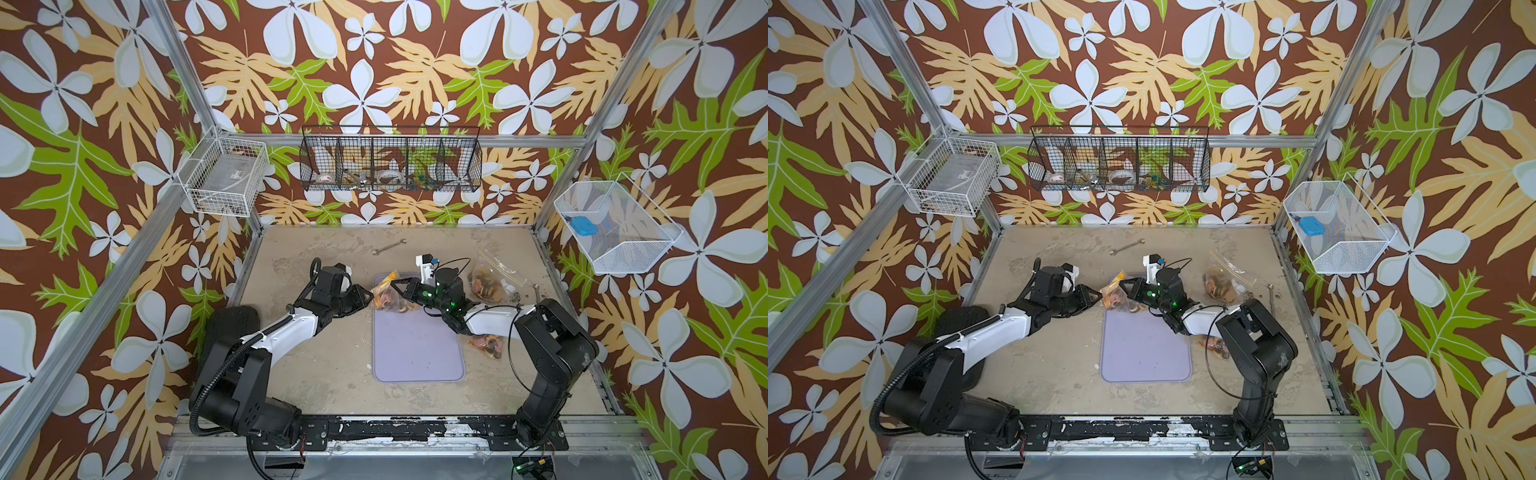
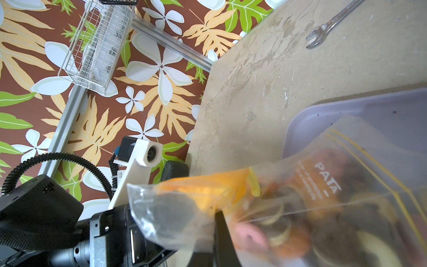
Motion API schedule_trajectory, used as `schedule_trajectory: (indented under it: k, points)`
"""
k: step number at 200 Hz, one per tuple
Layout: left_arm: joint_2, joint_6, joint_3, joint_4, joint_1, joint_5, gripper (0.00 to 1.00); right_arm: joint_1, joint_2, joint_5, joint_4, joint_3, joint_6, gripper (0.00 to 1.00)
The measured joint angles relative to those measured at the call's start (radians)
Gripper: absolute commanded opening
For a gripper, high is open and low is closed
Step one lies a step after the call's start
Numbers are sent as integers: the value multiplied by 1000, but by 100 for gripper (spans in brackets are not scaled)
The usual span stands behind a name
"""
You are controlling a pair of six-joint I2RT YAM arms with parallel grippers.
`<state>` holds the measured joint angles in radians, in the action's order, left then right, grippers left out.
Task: Pour cookies out of the ziploc bag
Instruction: 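Pour the cookies out of the ziploc bag onto the tray.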
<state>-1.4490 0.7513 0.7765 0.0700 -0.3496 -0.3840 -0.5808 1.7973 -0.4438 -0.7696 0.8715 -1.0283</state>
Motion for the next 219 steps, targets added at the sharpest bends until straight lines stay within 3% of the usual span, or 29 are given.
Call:
schedule_trajectory:
  k: [23,82,174,219]
  points:
    - [-2,6,-3,3,-1,-16,24,0,5,0,0,0,0,0]
    - [-35,6,27,4,-4,-40,2,0,7,-1,0,0,-1,0]
    - [-87,-2,121,0,-7,-95,0,24,-58,8,53,-25,13,0]
    - [-116,-13,167,-4,-50,-126,0,40,-87,23,85,-40,19,0]
